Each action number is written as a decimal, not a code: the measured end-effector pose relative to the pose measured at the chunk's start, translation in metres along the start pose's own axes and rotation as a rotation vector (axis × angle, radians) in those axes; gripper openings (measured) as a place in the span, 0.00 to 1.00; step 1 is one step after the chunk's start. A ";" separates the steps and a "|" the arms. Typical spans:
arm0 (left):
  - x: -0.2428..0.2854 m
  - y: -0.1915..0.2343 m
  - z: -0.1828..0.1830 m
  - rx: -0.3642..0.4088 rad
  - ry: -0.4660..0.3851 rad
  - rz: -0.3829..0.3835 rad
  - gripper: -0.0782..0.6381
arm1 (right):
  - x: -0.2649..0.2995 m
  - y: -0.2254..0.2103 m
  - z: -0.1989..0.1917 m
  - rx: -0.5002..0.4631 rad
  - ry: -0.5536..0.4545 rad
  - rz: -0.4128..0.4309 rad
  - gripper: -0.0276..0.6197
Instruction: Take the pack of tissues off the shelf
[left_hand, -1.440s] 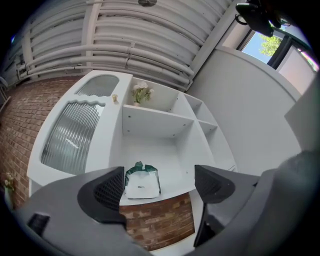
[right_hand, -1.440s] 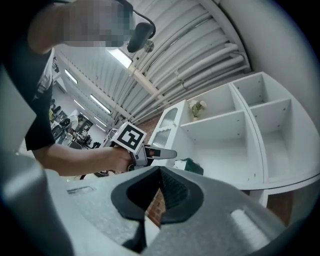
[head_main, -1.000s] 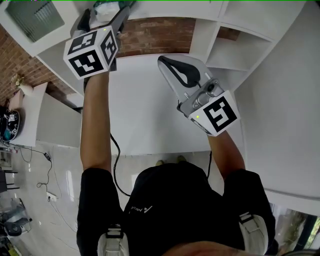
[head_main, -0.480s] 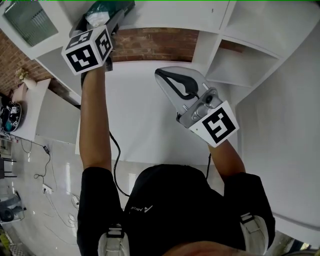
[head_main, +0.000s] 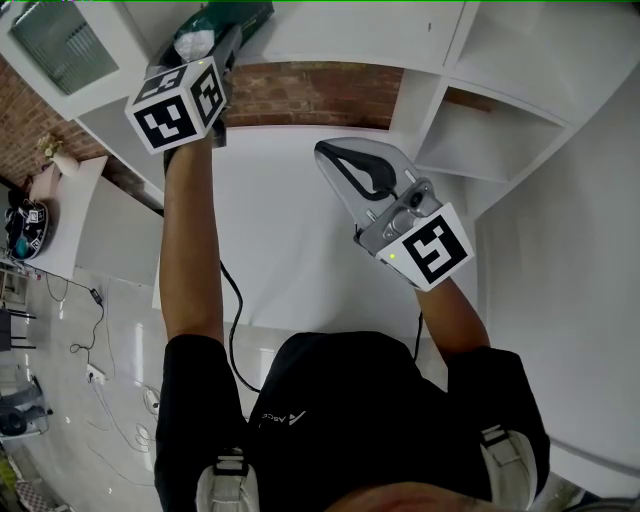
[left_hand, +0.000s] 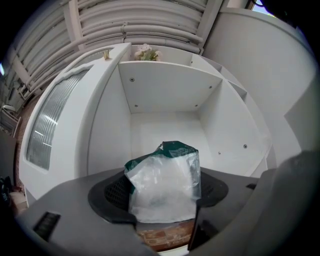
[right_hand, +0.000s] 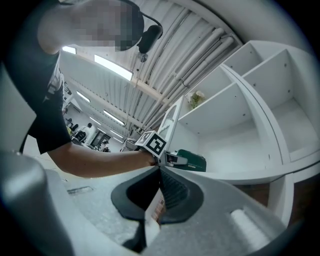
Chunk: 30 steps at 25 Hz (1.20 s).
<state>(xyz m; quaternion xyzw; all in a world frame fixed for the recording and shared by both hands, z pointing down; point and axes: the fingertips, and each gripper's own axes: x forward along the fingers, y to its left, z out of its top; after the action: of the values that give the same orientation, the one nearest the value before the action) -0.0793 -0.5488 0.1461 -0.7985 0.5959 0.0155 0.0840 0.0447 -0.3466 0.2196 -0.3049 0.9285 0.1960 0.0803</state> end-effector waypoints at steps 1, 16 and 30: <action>0.000 0.000 0.001 -0.004 -0.003 0.000 0.54 | 0.001 -0.002 0.000 0.000 0.001 -0.005 0.05; -0.094 -0.026 0.045 -0.087 -0.260 -0.076 0.52 | -0.029 -0.027 0.033 -0.028 -0.072 -0.165 0.05; -0.221 -0.053 0.014 -0.153 -0.362 -0.128 0.52 | -0.057 0.020 0.028 0.024 -0.106 -0.176 0.05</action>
<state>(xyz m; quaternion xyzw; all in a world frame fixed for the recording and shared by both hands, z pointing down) -0.0918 -0.3219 0.1661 -0.8229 0.5162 0.1989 0.1296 0.0791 -0.2895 0.2162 -0.3737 0.8948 0.1929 0.1500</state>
